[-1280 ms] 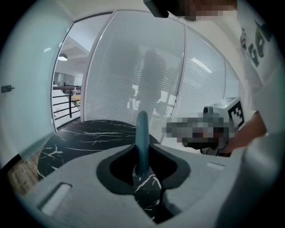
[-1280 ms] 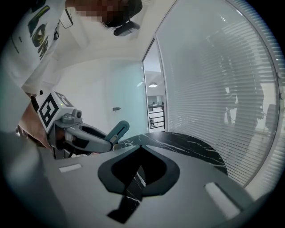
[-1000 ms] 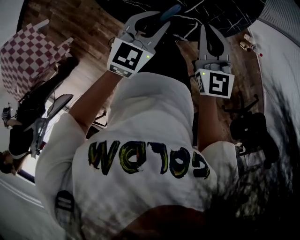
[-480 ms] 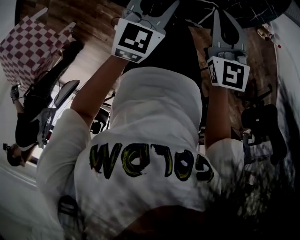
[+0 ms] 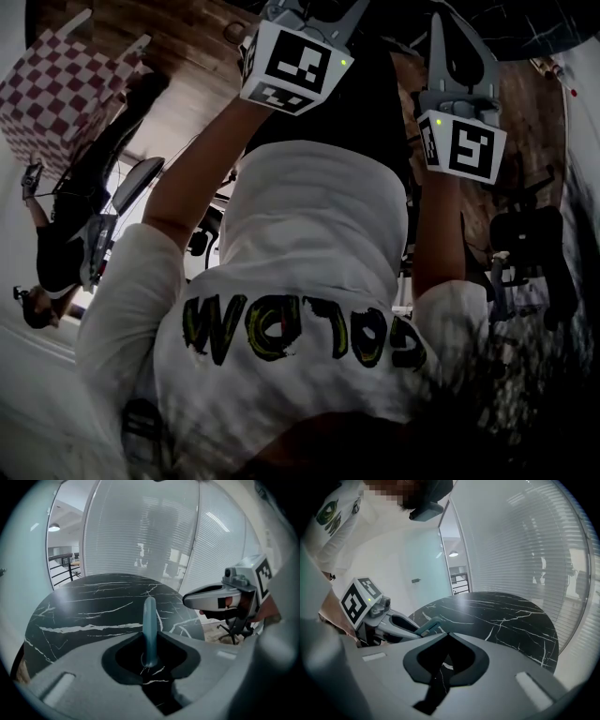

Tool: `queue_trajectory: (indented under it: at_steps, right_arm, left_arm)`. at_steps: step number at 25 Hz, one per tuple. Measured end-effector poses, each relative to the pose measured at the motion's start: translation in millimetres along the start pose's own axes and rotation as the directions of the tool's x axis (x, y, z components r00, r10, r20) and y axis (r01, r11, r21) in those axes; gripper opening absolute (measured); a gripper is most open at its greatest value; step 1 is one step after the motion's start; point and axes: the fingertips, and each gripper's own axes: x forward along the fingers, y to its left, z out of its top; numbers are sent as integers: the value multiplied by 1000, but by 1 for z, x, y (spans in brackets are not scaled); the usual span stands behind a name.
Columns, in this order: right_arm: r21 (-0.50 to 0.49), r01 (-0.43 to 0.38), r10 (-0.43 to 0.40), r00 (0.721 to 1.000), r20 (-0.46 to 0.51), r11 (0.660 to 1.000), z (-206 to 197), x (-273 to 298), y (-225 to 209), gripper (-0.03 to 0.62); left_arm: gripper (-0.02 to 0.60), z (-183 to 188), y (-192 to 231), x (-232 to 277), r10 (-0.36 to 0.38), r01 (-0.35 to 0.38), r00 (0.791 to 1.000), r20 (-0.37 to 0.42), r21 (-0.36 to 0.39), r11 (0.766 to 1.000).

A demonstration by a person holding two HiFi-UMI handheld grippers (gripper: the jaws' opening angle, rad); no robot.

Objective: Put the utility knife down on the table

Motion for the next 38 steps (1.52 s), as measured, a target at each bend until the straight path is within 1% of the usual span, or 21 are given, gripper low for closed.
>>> queue_trajectory:
  at_steps: [3, 7, 14, 23, 27, 34, 38]
  right_arm:
    - [8, -2, 2, 1000, -10, 1000, -9, 4, -1, 2]
    - [23, -4, 4, 1000, -22, 1000, -18, 8, -1, 2]
    - [30, -18, 19, 999, -37, 999, -28, 11, 5, 2]
    - [40, -33, 35, 998, -46, 999, -37, 12, 4, 2]
    - [39, -38, 40, 998, -52, 998, -38, 10, 7, 2]
    - [38, -45, 47, 997, -54, 998, -39, 9, 8, 2]
    - [37, -46, 48, 998, -52, 998, -37, 7, 9, 2]
  left_arm:
    - [95, -12, -1, 14, -11, 11, 999, -39, 7, 1000]
    - [95, -23, -2, 23, -2, 4, 997, -76, 18, 1000]
    - [95, -30, 1, 29, 16, -14, 994, -109, 16, 1000]
    - [97, -48, 3, 40, 28, -24, 984, -177, 25, 999]
    - [89, -51, 1, 40, 20, -19, 984, -177, 10, 1000]
    - [91, -52, 0, 41, 26, -23, 983, -181, 20, 1000]
    - [111, -52, -1, 40, 21, -18, 984, -178, 19, 1000]
